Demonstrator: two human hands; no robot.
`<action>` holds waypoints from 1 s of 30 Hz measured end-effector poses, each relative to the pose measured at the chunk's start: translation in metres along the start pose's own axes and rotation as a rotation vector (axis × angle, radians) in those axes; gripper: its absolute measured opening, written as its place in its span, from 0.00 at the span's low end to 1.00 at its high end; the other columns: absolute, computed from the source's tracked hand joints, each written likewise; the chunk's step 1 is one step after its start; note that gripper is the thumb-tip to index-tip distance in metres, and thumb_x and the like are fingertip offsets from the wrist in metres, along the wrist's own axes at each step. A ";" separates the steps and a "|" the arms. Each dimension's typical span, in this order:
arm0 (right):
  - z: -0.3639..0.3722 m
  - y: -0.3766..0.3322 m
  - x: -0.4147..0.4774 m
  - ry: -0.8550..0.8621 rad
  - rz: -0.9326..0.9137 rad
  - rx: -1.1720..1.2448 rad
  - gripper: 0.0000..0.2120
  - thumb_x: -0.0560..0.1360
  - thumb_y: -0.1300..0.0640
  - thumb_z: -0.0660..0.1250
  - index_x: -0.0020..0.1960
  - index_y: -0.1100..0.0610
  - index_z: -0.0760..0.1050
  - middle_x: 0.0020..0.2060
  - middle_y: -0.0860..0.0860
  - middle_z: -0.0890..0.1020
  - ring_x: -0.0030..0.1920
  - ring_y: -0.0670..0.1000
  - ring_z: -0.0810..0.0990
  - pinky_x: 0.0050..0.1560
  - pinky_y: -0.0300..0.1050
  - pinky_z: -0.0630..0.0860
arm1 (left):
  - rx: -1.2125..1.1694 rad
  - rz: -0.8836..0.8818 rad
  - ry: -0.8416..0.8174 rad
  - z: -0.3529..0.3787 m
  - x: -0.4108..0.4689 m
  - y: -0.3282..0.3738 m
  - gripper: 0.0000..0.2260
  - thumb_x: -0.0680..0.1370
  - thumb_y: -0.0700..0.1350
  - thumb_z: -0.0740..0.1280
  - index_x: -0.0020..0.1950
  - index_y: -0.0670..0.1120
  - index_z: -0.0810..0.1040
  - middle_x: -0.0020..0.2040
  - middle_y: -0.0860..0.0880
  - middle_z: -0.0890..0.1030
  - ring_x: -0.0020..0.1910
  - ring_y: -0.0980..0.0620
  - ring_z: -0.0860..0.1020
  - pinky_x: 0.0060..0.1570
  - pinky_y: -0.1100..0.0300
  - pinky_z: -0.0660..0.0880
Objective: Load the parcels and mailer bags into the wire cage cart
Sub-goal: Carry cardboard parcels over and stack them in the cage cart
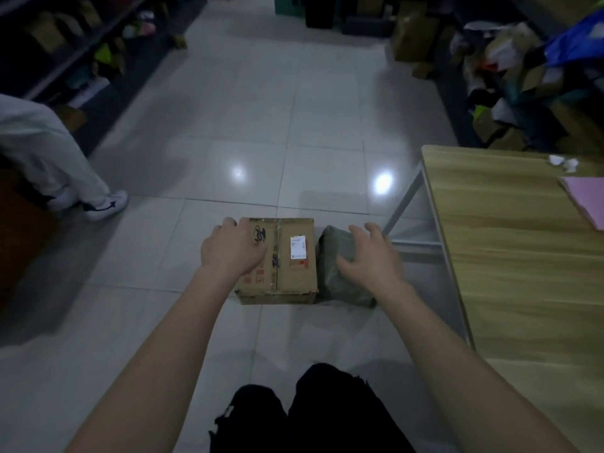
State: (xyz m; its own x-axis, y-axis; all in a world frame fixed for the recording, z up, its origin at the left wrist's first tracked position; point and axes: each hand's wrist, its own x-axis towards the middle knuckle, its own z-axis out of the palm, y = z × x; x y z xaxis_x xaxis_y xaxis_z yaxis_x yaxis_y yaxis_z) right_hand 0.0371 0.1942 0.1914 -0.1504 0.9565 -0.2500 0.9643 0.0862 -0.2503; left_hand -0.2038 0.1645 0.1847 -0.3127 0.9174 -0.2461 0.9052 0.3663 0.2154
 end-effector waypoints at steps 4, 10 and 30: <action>0.045 -0.007 0.047 -0.019 -0.018 -0.006 0.31 0.77 0.41 0.64 0.75 0.52 0.62 0.74 0.56 0.64 0.70 0.60 0.68 0.65 0.57 0.73 | -0.150 -0.009 0.047 0.035 0.045 -0.019 0.23 0.80 0.54 0.63 0.70 0.43 0.70 0.68 0.42 0.71 0.61 0.41 0.75 0.52 0.52 0.72; 0.160 -0.008 0.144 -0.012 0.016 0.061 0.33 0.76 0.42 0.65 0.77 0.50 0.61 0.75 0.56 0.63 0.71 0.61 0.67 0.67 0.56 0.71 | -0.134 -0.046 0.014 0.142 0.145 -0.074 0.26 0.79 0.56 0.63 0.73 0.44 0.68 0.70 0.42 0.69 0.63 0.40 0.74 0.56 0.49 0.73; 0.615 0.084 0.377 -0.037 0.037 -0.074 0.30 0.80 0.43 0.57 0.79 0.45 0.51 0.78 0.57 0.54 0.69 0.65 0.68 0.64 0.62 0.73 | -0.139 -0.153 -0.020 0.566 0.379 -0.219 0.29 0.80 0.63 0.58 0.79 0.59 0.58 0.73 0.39 0.63 0.67 0.34 0.69 0.62 0.43 0.71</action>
State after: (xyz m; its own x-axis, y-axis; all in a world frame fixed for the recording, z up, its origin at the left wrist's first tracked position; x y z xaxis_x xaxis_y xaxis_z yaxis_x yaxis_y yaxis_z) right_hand -0.0722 0.3903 -0.4993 -0.1214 0.9486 -0.2923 0.9825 0.0729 -0.1713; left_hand -0.3579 0.3440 -0.4906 -0.4360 0.8469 -0.3043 0.7990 0.5199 0.3020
